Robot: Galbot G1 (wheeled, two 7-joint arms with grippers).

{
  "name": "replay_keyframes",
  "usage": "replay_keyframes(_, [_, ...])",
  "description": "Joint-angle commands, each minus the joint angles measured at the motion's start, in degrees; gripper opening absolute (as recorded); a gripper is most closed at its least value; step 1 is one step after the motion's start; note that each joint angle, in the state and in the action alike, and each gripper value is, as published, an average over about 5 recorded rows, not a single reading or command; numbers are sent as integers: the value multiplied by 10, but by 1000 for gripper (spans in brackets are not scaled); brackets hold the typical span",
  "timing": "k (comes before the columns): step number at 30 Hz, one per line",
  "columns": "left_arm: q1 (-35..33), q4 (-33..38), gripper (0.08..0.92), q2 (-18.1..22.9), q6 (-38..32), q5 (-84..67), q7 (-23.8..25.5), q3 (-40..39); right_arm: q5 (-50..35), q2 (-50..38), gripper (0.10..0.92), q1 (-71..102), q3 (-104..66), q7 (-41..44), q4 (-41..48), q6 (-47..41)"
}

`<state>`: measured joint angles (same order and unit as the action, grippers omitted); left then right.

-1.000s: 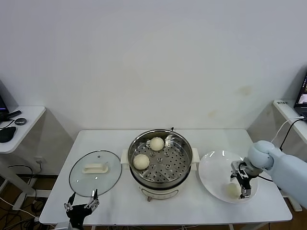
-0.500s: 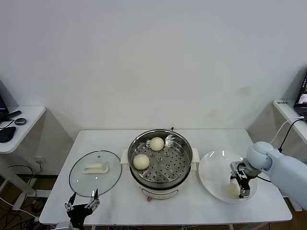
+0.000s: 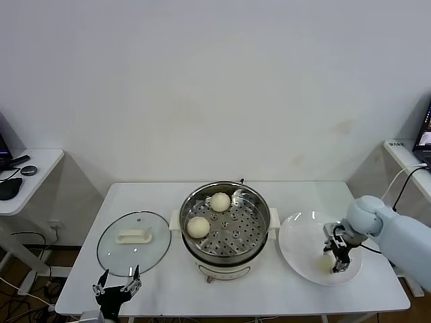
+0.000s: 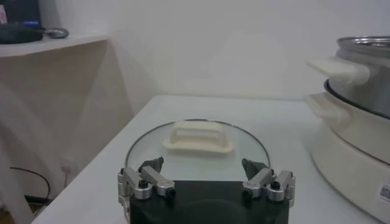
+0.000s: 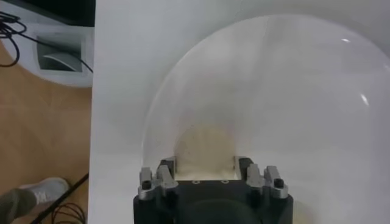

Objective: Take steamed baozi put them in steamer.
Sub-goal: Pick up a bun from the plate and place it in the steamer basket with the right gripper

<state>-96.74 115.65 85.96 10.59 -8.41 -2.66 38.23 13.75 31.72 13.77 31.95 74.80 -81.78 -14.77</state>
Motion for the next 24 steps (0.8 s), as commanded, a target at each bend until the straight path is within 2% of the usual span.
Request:
replay_keyframes(1, [6,-3,823,0,1,8,-1,-4,-90,22,594,-243,126,14,-7,-6])
replay_keyframes(8, [17,-9,823,-2,0,27,-6,-7,-193,128,594,-476,228,29,27,-9])
replay_keyframes(15, [20,-2,823,-8,0,22,-7,-1,-327,197,594,-503,254,27,36,16])
replay_keyframes(17, [20,1,823,-9,0,16,-7,-1,-350,210,594,-502,268,22,36,74])
replay_keyframes(20, [20,5,823,-8,1,10,-7,-2,-357,230,594,-505,308,-7,40,206])
replay_keyframes(24, [21,10,823,-4,1,9,-6,-3,-310,246,597,-500,366,-78,39,388])
